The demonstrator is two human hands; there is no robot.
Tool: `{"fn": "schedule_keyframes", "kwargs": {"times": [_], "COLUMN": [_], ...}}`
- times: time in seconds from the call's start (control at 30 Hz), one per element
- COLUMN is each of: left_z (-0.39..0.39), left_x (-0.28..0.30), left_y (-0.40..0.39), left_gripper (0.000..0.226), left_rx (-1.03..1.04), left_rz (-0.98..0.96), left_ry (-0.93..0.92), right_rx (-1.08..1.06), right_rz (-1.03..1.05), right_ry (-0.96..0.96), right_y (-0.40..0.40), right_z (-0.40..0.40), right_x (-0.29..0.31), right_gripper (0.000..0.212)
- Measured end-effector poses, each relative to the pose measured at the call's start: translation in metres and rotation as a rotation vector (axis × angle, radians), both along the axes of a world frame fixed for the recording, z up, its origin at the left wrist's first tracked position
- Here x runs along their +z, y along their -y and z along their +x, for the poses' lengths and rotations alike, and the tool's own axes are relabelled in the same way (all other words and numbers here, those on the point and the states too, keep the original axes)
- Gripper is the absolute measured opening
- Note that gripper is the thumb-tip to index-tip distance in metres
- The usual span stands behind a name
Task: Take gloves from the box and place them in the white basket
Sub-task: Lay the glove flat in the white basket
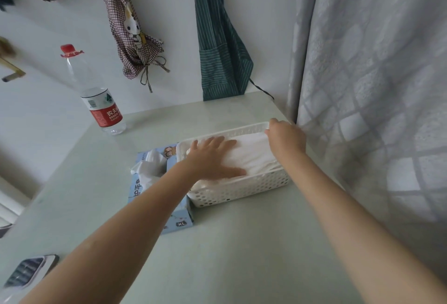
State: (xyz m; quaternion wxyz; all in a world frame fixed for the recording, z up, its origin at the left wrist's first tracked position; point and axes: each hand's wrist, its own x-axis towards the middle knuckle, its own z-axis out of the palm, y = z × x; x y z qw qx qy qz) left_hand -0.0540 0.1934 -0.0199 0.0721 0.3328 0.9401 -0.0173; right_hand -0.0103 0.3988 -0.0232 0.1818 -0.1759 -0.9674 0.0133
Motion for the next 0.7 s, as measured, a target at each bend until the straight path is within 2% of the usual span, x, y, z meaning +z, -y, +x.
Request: {"fn": "schedule_keyframes", "kwargs": {"times": [0.1, 0.17, 0.3, 0.37, 0.47, 0.6, 0.7], "left_z": [0.006, 0.01, 0.012, 0.008, 0.0, -0.004, -0.003], "left_x": [-0.011, -0.007, 0.018, 0.027, 0.033, 0.024, 0.015], "left_y": [-0.001, -0.002, 0.01, 0.026, 0.063, 0.117, 0.157], "left_gripper": [0.096, 0.095, 0.093, 0.082, 0.062, 0.04, 0.031], "left_rx": [-0.004, 0.013, 0.062, 0.087, 0.214, 0.463, 0.577], "left_rz": [-0.056, -0.024, 0.224, 0.345, 0.506, 0.678, 0.738], "left_ry": [-0.02, 0.009, 0.021, -0.026, -0.096, -0.094, -0.047], "right_rx": [-0.012, -0.032, -0.054, -0.012, 0.111, 0.372, 0.562], "right_rz": [0.073, 0.126, 0.083, 0.025, -0.021, -0.11, -0.26], "right_ry": [0.054, 0.028, -0.152, -0.245, -0.311, -0.203, -0.032], "right_y": [0.003, 0.005, 0.01, 0.024, 0.064, 0.126, 0.177], "right_z": [0.0, 0.001, 0.004, 0.004, -0.005, -0.019, -0.024], "right_x": [0.0, 0.0, 0.007, 0.016, 0.033, 0.038, 0.034], "right_gripper": [0.01, 0.009, 0.023, 0.029, 0.024, 0.021, 0.027]}}
